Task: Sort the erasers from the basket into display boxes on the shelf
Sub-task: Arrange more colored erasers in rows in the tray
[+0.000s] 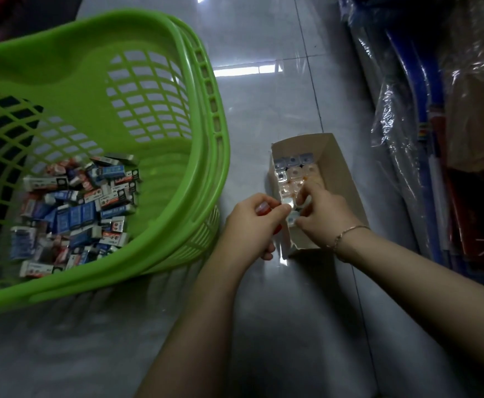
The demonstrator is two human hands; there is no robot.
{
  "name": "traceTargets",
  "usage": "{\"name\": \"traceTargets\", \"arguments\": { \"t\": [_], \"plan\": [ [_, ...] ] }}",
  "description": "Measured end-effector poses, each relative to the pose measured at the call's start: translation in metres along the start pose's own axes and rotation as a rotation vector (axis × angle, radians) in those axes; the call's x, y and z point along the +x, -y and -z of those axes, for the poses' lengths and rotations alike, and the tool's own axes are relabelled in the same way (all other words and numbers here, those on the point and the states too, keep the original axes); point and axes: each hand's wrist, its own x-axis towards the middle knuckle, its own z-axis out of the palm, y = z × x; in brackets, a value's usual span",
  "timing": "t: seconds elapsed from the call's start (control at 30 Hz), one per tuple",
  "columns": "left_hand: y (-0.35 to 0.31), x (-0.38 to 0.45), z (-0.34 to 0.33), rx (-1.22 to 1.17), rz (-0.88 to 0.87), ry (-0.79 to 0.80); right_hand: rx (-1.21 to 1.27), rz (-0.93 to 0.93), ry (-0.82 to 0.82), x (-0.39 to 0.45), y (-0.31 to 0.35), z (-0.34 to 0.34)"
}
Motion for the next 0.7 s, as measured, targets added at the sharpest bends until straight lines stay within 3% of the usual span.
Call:
{"name": "traceTargets", "arguments": {
  "t": [0.13, 0.27, 0.4, 0.47, 0.57, 0.63, 0.7],
  "plan": [
    [0.000, -0.002, 0.002, -0.033, 0.006, 0.024, -0.053, 0.000, -0.067, 0.002, 0.000, -0.002],
    [-0.005, -0.006, 0.000, -0.053, -0.047, -0.030, -0.142, -0.007, -0.026, 0.005, 0.002, 0.001],
    [-0.015, -0.015, -0.005, -0.267, -0.086, -0.079, -0.245, 0.046, -0.120, 0.004, 0.001, 0.017],
    [-0.020, -0.020, -0.007, -0.385, -0.107, -0.063, 0.016, 0.095, -0.141, 0.001, 0.006, 0.030],
    [-0.029, -0.025, -0.009, -0.423, -0.120, -0.046, 0.552, 0.122, 0.109, -0.008, 0.020, 0.053],
    [-0.037, -0.025, -0.010, -0.339, -0.115, -0.036, 0.600, 0.158, 0.253, -0.013, 0.024, 0.062],
    [-0.045, -0.024, -0.010, -0.239, -0.103, -0.026, 0.519, 0.193, 0.278, -0.016, 0.024, 0.067]
  ]
}}
